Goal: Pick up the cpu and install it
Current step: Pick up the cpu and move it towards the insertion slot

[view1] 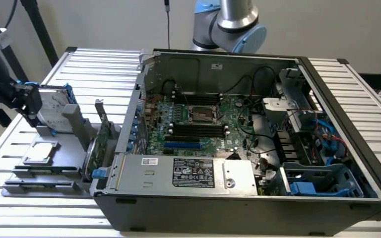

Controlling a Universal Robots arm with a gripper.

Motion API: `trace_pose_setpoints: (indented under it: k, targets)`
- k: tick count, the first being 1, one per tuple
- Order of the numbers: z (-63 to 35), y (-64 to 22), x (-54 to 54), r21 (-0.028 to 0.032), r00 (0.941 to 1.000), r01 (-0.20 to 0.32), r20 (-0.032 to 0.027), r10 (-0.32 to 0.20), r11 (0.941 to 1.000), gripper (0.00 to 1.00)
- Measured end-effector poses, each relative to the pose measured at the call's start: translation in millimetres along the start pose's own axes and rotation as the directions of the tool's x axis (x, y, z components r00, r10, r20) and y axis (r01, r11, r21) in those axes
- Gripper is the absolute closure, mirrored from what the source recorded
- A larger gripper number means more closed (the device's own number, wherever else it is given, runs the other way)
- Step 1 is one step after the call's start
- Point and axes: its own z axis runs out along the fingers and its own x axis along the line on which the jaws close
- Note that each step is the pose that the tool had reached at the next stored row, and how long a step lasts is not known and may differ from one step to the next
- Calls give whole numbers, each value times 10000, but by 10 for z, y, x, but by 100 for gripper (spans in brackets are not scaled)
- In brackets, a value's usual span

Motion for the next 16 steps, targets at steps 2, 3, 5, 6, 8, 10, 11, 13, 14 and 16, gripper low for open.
trace_pose_setpoints:
  k: [2, 3, 5, 6, 8, 10, 11, 13, 14, 16]
  targets:
    - [38, 0, -1, 0, 10000, 69, 1, -69, 10000, 38]
    - [56, -1, -1, -1, 9999, 103, 0, -103, 9999, 38]
    - [91, -1, -2, 0, 9999, 163, 0, -163, 9999, 38]
    - [110, -1, -3, 0, 9998, 186, -1, -186, 9998, 38]
    - [146, -2, -6, 1, 9998, 214, -2, -214, 9998, 38]
    - [182, -2, -9, 0, 9998, 220, -1, -220, 9998, 38]
    - [201, -2, -11, 0, 9998, 221, -1, -221, 9998, 38]
    - [237, -3, -15, 0, 9998, 221, -1, -221, 9998, 38]
    - [255, -3, -16, 1, 9998, 220, -2, -220, 9998, 38]
    - [291, -3, -18, 1, 9998, 220, -2, -220, 9998, 38]
